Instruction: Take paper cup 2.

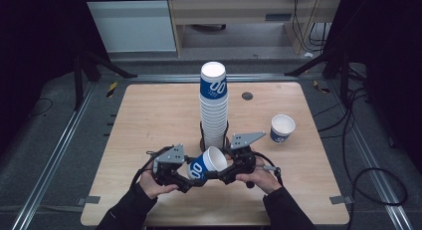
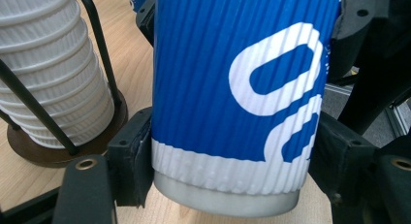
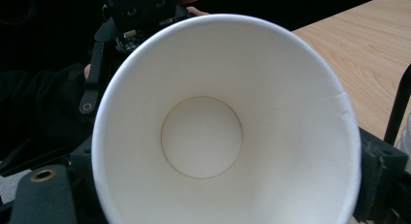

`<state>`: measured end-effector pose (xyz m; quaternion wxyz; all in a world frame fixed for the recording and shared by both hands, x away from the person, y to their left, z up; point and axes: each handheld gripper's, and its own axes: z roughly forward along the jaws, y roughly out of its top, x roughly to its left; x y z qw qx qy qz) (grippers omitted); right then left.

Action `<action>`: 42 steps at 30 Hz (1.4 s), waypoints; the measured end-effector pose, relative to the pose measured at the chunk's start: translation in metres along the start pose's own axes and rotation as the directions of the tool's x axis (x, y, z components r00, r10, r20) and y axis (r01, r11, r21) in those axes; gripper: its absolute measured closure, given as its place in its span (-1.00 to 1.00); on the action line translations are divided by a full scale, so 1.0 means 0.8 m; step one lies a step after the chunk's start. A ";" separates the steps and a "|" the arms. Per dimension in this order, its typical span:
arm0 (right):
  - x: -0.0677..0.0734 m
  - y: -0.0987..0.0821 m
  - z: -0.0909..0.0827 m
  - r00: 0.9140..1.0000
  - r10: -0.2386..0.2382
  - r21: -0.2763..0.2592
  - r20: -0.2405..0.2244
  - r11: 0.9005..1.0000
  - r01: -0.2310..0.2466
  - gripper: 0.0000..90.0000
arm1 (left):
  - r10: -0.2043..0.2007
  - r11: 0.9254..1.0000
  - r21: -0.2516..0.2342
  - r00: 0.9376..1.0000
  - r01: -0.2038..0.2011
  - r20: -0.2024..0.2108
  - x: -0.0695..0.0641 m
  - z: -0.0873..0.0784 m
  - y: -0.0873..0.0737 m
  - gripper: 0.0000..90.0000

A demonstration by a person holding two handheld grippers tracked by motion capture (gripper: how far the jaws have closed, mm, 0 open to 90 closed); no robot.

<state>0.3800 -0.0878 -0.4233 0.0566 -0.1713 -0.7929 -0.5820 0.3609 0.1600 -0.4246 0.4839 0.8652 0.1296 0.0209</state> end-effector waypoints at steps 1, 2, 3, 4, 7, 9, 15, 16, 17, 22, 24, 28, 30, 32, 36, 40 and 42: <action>0.000 0.000 0.000 1.000 -0.001 0.002 0.000 1.000 0.001 -0.69 | 0.002 1.000 -0.002 1.000 -0.002 -0.002 0.000 0.000 0.000 -0.40; 0.000 0.000 0.000 1.000 0.004 0.004 -0.001 1.000 -0.004 -0.69 | 0.001 1.000 -0.002 1.000 -0.001 -0.003 0.000 0.000 0.000 -0.40; -0.001 0.000 0.000 1.000 0.008 0.002 -0.001 1.000 -0.008 -0.69 | 0.000 1.000 -0.001 1.000 0.000 -0.001 0.000 0.000 0.000 -0.40; -0.001 0.000 0.000 1.000 0.010 0.001 -0.003 1.000 -0.010 -0.69 | -0.002 1.000 -0.001 1.000 0.002 0.000 0.000 0.000 0.000 -0.40; -0.001 0.000 -0.001 1.000 0.010 0.003 -0.003 1.000 -0.010 -0.68 | -0.003 1.000 -0.003 1.000 0.003 0.000 0.001 0.000 0.000 -0.40; -0.001 0.000 -0.001 1.000 0.012 0.000 -0.005 1.000 -0.012 -0.67 | -0.007 1.000 -0.004 1.000 0.007 0.003 0.001 0.000 0.000 -0.41; 0.001 0.001 -0.002 1.000 0.002 0.000 0.005 1.000 -0.002 -0.65 | -0.011 1.000 -0.005 1.000 0.011 -0.003 0.001 0.000 0.000 -0.42; 0.001 0.001 -0.002 1.000 -0.001 -0.004 0.009 1.000 0.001 -0.65 | -0.013 1.000 -0.003 1.000 0.013 -0.003 0.002 0.000 0.000 -0.43; 0.002 0.001 -0.003 1.000 -0.003 0.000 0.013 1.000 0.003 -0.65 | -0.014 1.000 -0.002 1.000 0.014 -0.007 0.001 0.000 -0.001 -0.43; 0.002 0.005 -0.012 0.999 -0.018 -0.019 0.037 1.000 0.019 -0.65 | -0.024 1.000 0.008 1.000 0.024 -0.017 0.003 -0.002 -0.003 -0.42; 0.002 0.007 -0.016 0.998 -0.023 -0.024 0.050 0.999 0.025 -0.65 | -0.026 1.000 0.018 0.999 0.026 -0.026 0.004 -0.003 -0.005 -0.42; 0.002 0.010 -0.029 0.996 -0.035 -0.038 0.085 0.999 0.038 -0.65 | -0.032 0.999 0.027 0.998 0.034 -0.046 0.007 -0.006 -0.008 -0.41; 0.001 0.012 -0.037 0.993 -0.038 -0.046 0.111 0.998 0.043 -0.65 | -0.043 0.999 0.029 0.997 0.044 -0.060 0.010 -0.010 -0.010 -0.41; 0.001 0.014 -0.043 0.990 -0.041 -0.049 0.133 0.998 0.048 -0.66 | -0.054 0.998 0.030 0.995 0.057 -0.082 0.014 -0.015 -0.013 -0.40; 0.000 0.015 -0.058 0.980 -0.049 -0.054 0.194 0.997 0.061 -0.66 | -0.092 0.995 0.023 0.987 0.095 -0.128 0.024 -0.024 -0.018 -0.38; -0.002 0.013 -0.067 0.967 -0.042 -0.040 0.251 0.998 0.054 -0.66 | -0.126 0.991 0.013 0.976 0.131 -0.178 0.034 -0.034 -0.023 -0.38; -0.003 0.012 -0.070 0.961 -0.040 -0.031 0.274 0.998 0.050 -0.66 | -0.144 0.989 0.012 0.969 0.149 -0.203 0.040 -0.037 -0.026 -0.37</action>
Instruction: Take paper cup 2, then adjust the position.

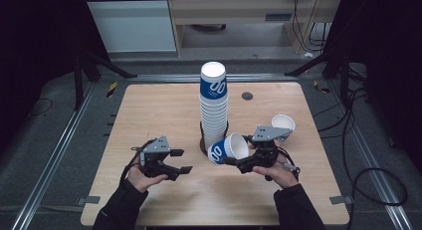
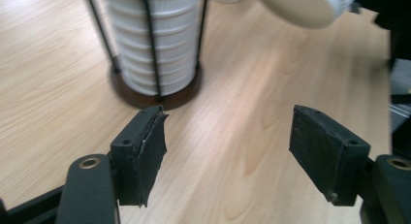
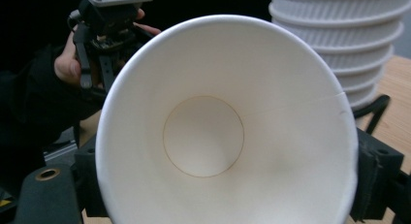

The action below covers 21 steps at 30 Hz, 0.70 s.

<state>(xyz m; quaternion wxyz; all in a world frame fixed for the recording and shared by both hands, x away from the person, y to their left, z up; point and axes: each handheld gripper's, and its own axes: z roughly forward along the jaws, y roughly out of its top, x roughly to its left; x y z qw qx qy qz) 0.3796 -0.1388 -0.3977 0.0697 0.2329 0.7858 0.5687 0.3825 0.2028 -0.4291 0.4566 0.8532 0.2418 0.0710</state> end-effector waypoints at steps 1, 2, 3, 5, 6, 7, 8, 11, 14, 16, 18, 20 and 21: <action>-0.001 0.000 -0.001 1.000 -0.003 0.004 0.016 1.000 0.003 -0.66 | -0.011 1.000 0.000 1.000 0.011 -0.012 0.003 -0.001 -0.001 -0.36; -0.001 -0.001 -0.002 1.000 -0.003 0.010 0.026 1.000 0.003 -0.66 | -0.021 1.000 0.002 0.999 0.021 -0.025 0.006 -0.002 -0.003 -0.35; -0.002 -0.001 -0.003 0.999 -0.003 0.013 0.042 1.000 0.002 -0.66 | -0.026 1.000 0.002 0.999 0.026 -0.034 0.008 -0.002 -0.004 -0.35; -0.004 -0.001 -0.005 0.998 -0.003 0.024 0.064 1.000 0.001 -0.66 | -0.045 0.999 0.001 0.998 0.045 -0.049 0.012 -0.004 -0.006 -0.34; -0.004 -0.001 -0.007 0.997 -0.005 0.032 0.079 0.999 0.003 -0.66 | -0.052 0.999 -0.001 0.997 0.052 -0.056 0.014 -0.006 -0.007 -0.34; -0.005 -0.002 -0.008 0.995 -0.008 0.040 0.095 0.999 0.005 -0.66 | -0.058 0.998 -0.002 0.996 0.058 -0.064 0.016 -0.007 -0.008 -0.33; -0.006 -0.002 -0.009 0.994 -0.010 0.050 0.110 0.999 0.004 -0.66 | -0.062 0.998 -0.001 0.996 0.062 -0.070 0.018 -0.009 -0.008 -0.32; -0.010 -0.004 -0.013 0.987 -0.005 0.069 0.161 0.998 -0.006 -0.66 | -0.079 0.997 -0.002 0.992 0.079 -0.098 0.023 -0.013 -0.010 -0.28; -0.013 -0.005 -0.018 0.978 0.005 0.084 0.208 0.996 -0.022 -0.66 | -0.094 0.996 -0.001 0.988 0.095 -0.125 0.026 -0.016 -0.012 -0.27; -0.015 -0.005 -0.022 0.970 0.011 0.093 0.243 0.995 -0.035 -0.66 | -0.103 0.995 0.001 0.984 0.104 -0.147 0.028 -0.018 -0.013 -0.27; -0.018 -0.006 -0.028 0.960 0.021 0.099 0.281 0.994 -0.051 -0.66 | -0.112 0.994 0.001 0.981 0.113 -0.160 0.030 -0.020 -0.013 -0.27; -0.019 -0.007 -0.034 0.948 0.025 0.110 0.316 0.992 -0.063 -0.66 | -0.120 0.993 -0.003 0.978 0.121 -0.169 0.032 -0.022 -0.014 -0.27; -0.020 -0.009 -0.038 0.942 0.026 0.117 0.333 0.991 -0.069 -0.66 | -0.123 0.992 -0.002 0.977 0.125 -0.174 0.033 -0.023 -0.015 -0.27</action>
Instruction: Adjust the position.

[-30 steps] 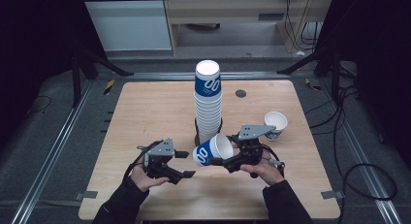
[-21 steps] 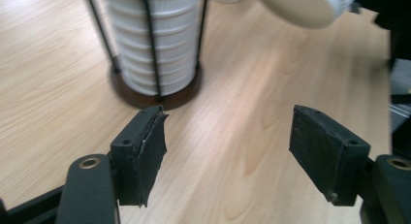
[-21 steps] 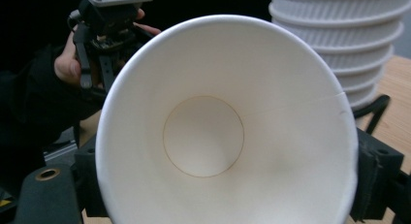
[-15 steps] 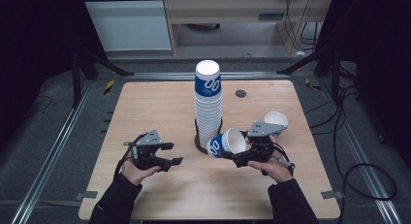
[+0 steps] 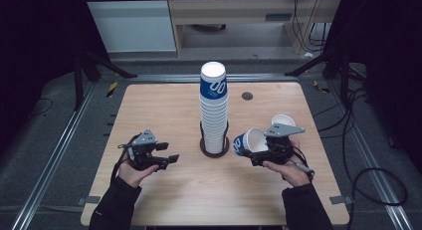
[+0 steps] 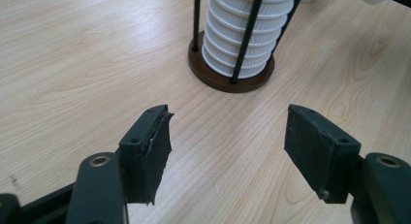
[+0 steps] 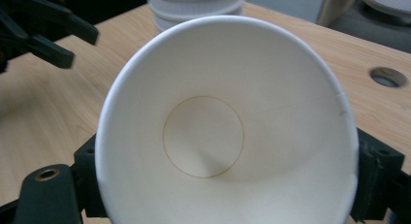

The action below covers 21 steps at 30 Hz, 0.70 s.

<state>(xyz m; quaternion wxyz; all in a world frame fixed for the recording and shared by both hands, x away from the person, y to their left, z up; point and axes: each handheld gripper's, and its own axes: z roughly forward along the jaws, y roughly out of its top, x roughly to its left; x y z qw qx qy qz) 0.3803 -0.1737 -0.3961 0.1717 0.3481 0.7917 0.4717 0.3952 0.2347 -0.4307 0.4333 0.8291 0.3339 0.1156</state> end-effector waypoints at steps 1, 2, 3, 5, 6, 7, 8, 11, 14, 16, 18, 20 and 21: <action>-0.002 -0.002 -0.003 1.000 0.003 0.007 0.014 1.000 -0.003 -0.66 | -0.002 1.000 0.001 1.000 0.002 -0.011 0.001 -0.001 -0.001 -0.27; -0.004 -0.004 -0.007 1.000 0.007 0.017 0.030 1.000 -0.007 -0.66 | -0.003 1.000 0.004 1.000 0.003 -0.020 0.002 -0.001 -0.001 -0.27; -0.007 -0.007 -0.010 0.999 0.008 0.023 0.048 1.000 -0.009 -0.66 | -0.006 1.000 0.005 1.000 0.006 -0.023 0.003 -0.002 -0.002 -0.27; -0.012 -0.012 -0.018 0.997 0.015 0.038 0.072 0.999 -0.018 -0.67 | -0.014 1.000 0.003 0.999 0.014 -0.030 0.006 -0.002 -0.002 -0.27; -0.014 -0.015 -0.022 0.996 0.018 0.043 0.088 0.999 -0.022 -0.66 | -0.014 1.000 0.005 0.999 0.015 -0.034 0.006 -0.003 -0.003 -0.27; -0.016 -0.017 -0.025 0.995 0.020 0.049 0.097 0.999 -0.024 -0.67 | -0.017 1.000 0.008 0.999 0.017 -0.039 0.007 -0.003 -0.003 -0.27; -0.019 -0.019 -0.029 0.994 0.031 0.050 0.108 0.998 -0.037 -0.67 | -0.015 1.000 0.010 0.999 0.016 -0.047 0.008 -0.003 -0.003 -0.27; -0.028 -0.023 -0.041 0.987 0.048 0.069 0.150 0.996 -0.059 -0.67 | -0.018 1.000 0.015 0.998 0.019 -0.058 0.010 -0.003 -0.004 -0.27; -0.035 -0.026 -0.051 0.980 0.050 0.080 0.193 0.995 -0.067 -0.67 | -0.021 1.000 0.018 0.998 0.022 -0.065 0.012 -0.004 -0.005 -0.28; -0.040 -0.027 -0.056 0.975 0.057 0.086 0.215 0.993 -0.077 -0.67 | -0.022 1.000 0.018 0.997 0.023 -0.069 0.013 -0.005 -0.006 -0.27; -0.044 -0.028 -0.061 0.970 0.059 0.108 0.235 0.990 -0.086 -0.67 | -0.027 0.999 0.018 0.997 0.028 -0.074 0.014 -0.005 -0.006 -0.27; -0.047 -0.029 -0.064 0.965 0.046 0.130 0.257 0.988 -0.082 -0.67 | -0.029 0.999 0.020 0.996 0.031 -0.079 0.015 -0.005 -0.007 -0.27; -0.049 -0.029 -0.066 0.964 0.043 0.138 0.264 0.987 -0.082 -0.67 | -0.030 0.999 0.022 0.997 0.032 -0.077 0.015 -0.005 -0.007 -0.27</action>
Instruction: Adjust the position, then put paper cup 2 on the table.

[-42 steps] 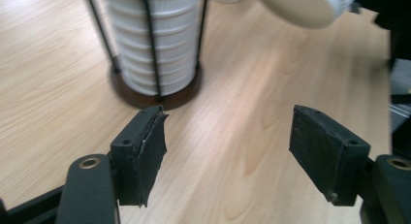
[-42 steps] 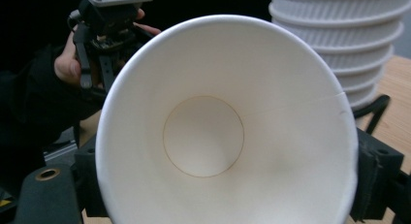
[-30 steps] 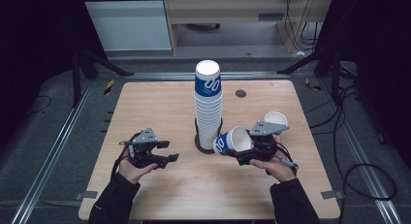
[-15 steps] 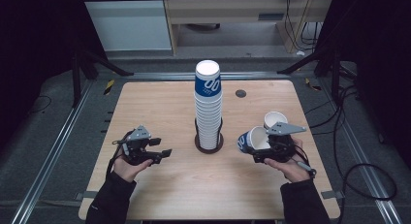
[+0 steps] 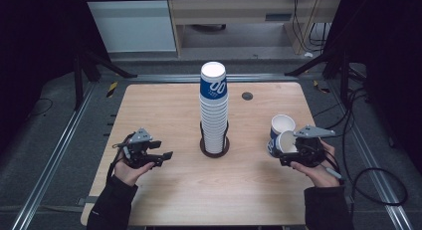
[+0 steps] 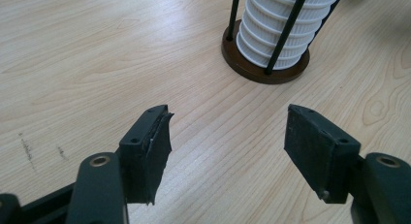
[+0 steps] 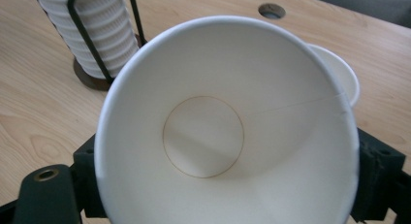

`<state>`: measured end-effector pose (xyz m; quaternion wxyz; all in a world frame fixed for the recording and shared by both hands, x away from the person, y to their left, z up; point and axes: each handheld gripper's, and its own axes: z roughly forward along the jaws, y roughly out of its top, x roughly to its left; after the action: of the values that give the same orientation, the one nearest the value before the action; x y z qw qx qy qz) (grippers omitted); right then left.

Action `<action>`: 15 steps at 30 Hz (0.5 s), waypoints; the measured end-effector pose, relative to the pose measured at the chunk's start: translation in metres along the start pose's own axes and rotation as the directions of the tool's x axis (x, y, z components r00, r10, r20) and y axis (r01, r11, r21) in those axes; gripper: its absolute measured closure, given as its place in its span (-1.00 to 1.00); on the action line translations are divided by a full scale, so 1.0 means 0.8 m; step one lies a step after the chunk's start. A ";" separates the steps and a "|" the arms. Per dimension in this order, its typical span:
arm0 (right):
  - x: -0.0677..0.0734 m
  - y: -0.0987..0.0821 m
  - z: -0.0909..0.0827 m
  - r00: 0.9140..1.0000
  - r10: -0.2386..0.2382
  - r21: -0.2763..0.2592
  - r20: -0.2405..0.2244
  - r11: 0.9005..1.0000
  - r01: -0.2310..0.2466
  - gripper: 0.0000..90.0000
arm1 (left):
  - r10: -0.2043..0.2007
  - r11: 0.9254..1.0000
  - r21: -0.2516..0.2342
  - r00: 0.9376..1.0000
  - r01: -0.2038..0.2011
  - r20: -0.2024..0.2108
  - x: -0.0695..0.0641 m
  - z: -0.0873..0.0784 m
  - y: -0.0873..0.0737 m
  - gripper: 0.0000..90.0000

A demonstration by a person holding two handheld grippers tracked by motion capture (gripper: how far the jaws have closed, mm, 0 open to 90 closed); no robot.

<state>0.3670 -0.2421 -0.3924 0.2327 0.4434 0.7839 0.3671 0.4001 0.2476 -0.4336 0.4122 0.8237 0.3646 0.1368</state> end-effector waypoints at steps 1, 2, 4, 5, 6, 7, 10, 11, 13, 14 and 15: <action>-0.002 -0.001 -0.002 1.000 -0.002 0.004 0.009 1.000 0.002 -0.67 | 0.000 1.000 0.000 1.000 0.000 -0.001 0.000 0.000 0.000 -0.27; -0.004 -0.001 -0.003 1.000 0.001 0.011 0.014 1.000 -0.001 -0.67 | -0.001 1.000 0.001 1.000 0.001 -0.004 0.000 0.000 0.000 -0.27; -0.008 -0.002 -0.006 1.000 0.003 0.022 0.027 1.000 -0.004 -0.67 | -0.002 1.000 0.003 1.000 0.002 -0.003 0.001 0.001 0.000 -0.27; -0.011 -0.002 -0.008 0.999 0.000 0.029 0.050 1.000 -0.002 -0.67 | -0.003 1.000 0.006 1.000 0.003 -0.004 0.001 0.002 -0.001 -0.27; -0.013 -0.002 -0.009 0.998 0.000 0.043 0.069 0.999 -0.003 -0.67 | -0.003 1.000 0.008 1.000 0.003 -0.005 0.002 0.002 -0.001 -0.27; -0.014 -0.003 -0.009 0.997 -0.001 0.048 0.080 0.999 -0.003 -0.67 | -0.003 1.000 0.009 1.000 0.003 -0.006 0.002 0.002 -0.001 -0.27; -0.019 -0.005 -0.009 0.995 0.004 0.072 0.101 0.997 -0.011 -0.67 | -0.004 1.000 0.012 1.000 0.004 -0.003 0.003 0.003 -0.002 -0.27; -0.022 -0.006 -0.009 0.995 0.004 0.078 0.101 0.997 -0.012 -0.67 | -0.005 1.000 0.013 1.000 0.005 -0.002 0.003 0.003 -0.002 -0.27; -0.024 -0.007 -0.008 0.994 0.007 0.091 0.105 0.996 -0.016 -0.67 | -0.006 1.000 0.012 1.000 0.006 -0.003 0.004 0.003 -0.002 -0.27; -0.025 -0.007 -0.008 0.994 0.007 0.100 0.108 0.995 -0.018 -0.67 | -0.006 1.000 0.011 1.000 0.007 -0.003 0.004 0.002 -0.003 -0.27; -0.026 -0.008 -0.007 0.994 0.007 0.107 0.106 0.994 -0.019 -0.67 | -0.007 1.000 0.009 1.000 0.007 -0.003 0.004 0.002 -0.003 -0.27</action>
<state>0.3700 -0.2646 -0.3933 0.2472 0.4792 0.7863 0.3017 0.4021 0.2497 -0.4364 0.4083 0.8241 0.3688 0.1349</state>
